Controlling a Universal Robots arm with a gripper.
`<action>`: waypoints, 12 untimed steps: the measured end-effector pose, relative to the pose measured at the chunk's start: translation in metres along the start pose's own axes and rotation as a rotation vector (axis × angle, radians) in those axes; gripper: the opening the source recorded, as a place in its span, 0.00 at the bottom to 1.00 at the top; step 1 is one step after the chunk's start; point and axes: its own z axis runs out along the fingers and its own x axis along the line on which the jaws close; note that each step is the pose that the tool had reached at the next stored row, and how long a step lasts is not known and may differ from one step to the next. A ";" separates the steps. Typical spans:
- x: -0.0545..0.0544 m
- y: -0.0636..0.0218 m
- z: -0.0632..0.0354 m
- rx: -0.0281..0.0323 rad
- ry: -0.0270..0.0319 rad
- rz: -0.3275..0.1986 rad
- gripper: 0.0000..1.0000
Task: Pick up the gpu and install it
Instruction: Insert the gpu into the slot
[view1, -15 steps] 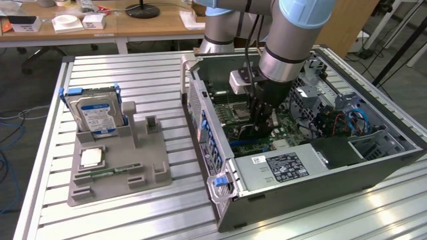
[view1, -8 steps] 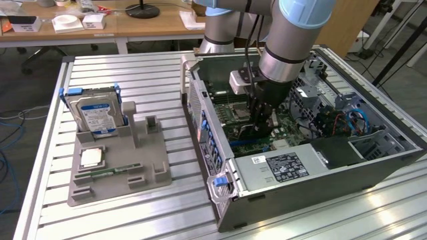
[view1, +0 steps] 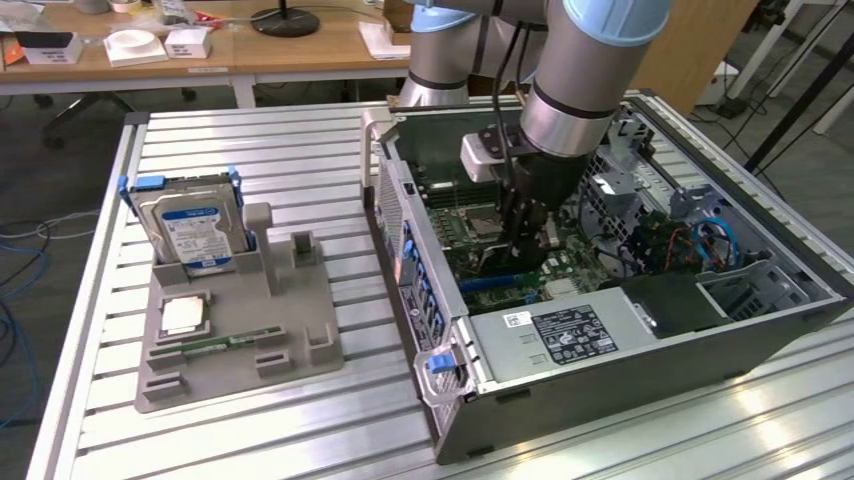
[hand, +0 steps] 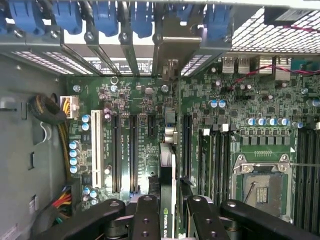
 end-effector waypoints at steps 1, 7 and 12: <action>0.000 -0.0001 0.0007 0.0025 -0.0001 0.000 0.26; -0.005 0.0013 0.0051 0.0119 0.0026 -0.001 0.26; -0.006 0.0067 0.0096 0.0157 0.0055 -0.001 0.26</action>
